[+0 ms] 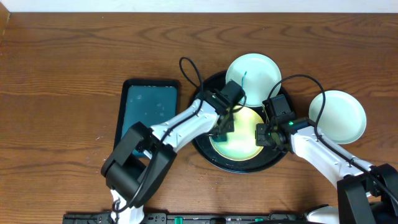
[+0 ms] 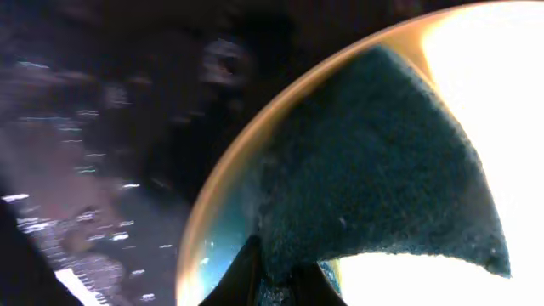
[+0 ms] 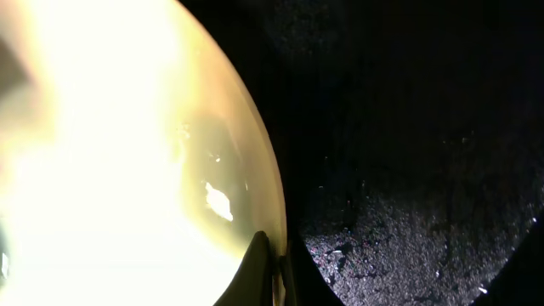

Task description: Clean dirty plates on tray and stack at the side

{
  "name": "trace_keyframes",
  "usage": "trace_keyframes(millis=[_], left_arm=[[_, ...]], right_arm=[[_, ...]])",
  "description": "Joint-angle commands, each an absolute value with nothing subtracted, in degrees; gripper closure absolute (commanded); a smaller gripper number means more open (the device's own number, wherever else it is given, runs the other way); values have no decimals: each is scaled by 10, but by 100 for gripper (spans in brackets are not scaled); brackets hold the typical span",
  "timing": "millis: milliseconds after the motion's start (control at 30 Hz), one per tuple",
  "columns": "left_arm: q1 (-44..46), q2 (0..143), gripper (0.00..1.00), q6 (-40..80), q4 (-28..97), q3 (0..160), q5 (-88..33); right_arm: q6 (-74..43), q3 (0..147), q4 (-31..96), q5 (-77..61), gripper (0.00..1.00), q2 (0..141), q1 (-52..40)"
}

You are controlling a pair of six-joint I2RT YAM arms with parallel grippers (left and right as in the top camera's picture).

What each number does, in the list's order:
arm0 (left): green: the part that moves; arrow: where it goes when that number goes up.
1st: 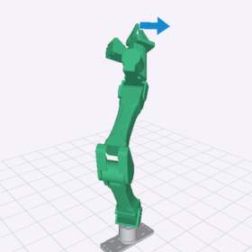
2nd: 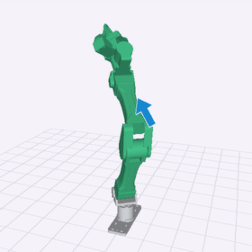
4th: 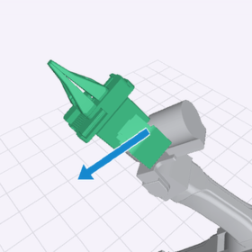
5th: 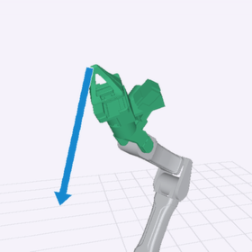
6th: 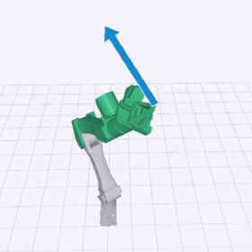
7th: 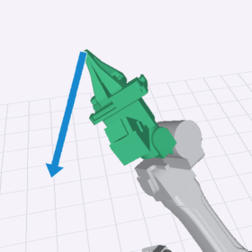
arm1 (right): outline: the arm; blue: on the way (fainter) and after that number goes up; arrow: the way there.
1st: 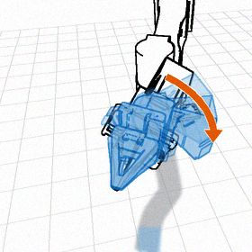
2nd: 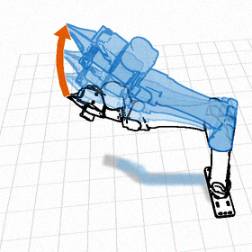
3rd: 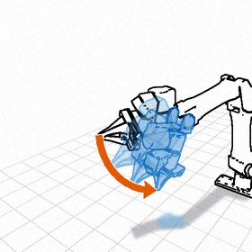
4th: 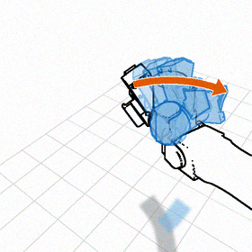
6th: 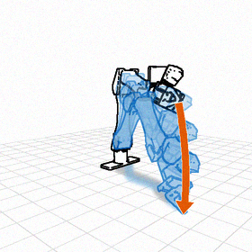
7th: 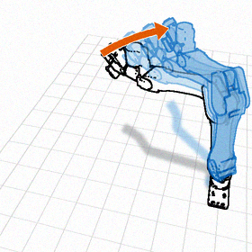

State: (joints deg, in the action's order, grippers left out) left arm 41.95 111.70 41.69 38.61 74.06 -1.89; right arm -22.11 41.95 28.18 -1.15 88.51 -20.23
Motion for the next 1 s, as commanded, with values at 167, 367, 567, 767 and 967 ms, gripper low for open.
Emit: trace_keyframes(millis=[167,367,567,767,967], left_arm=[[443,1058,92,403,409,708,142],[419,940,93,399,448,708,52],[330,854,91,338,518,707,61],[195,849,88,301,556,693,61],[103,851,83,253,548,669,29]], right_arm=[[-201,409,294,2,99,905,-214],[-201,422,317,32,99,859,-214],[-167,457,355,57,99,788,-215],[-136,529,423,128,99,741,-239],[-124,599,466,253,99,737,-299]])
